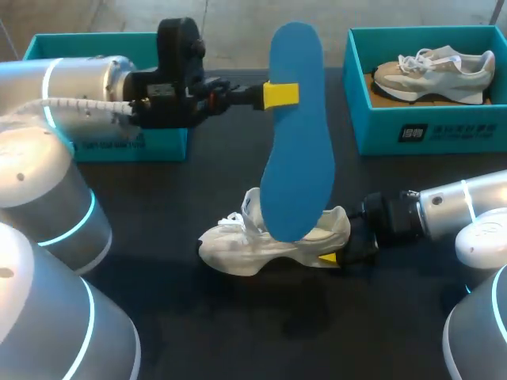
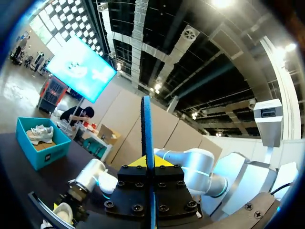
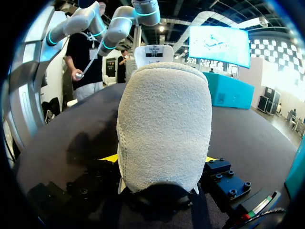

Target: Take the shoe out of the shoebox, open the shoe tongue, remove and reinsert the insole, then place the shoe into the shoebox

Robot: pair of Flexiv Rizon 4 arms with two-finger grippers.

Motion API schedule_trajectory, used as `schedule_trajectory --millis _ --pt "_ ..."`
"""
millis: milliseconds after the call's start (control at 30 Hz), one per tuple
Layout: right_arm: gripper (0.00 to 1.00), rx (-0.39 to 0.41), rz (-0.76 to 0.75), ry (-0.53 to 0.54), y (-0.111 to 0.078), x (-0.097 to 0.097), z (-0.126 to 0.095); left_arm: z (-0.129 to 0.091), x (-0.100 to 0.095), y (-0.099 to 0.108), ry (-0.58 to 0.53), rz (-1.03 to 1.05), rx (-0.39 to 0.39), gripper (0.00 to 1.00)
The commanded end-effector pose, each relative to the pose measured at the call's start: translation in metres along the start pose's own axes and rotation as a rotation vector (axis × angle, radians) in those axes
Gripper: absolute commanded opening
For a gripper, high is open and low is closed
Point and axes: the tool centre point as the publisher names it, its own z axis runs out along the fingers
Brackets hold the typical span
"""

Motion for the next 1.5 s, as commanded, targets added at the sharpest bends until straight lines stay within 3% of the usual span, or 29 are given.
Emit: schedule_trajectory --millis 33,933,1500 --pt "0.00 0.002 -0.001 -0.002 0.001 0.001 0.000 -0.017 0.013 0.010 -0.003 -0.025 0.007 0.00" --pt "0.00 0.002 -0.001 -0.002 0.001 0.001 0.000 -0.023 0.026 0.028 0.009 -0.186 0.064 0.00" --pt "0.00 0.002 -0.001 -0.002 0.001 0.001 0.000 -0.022 0.026 0.028 0.009 -0.185 0.065 0.00"
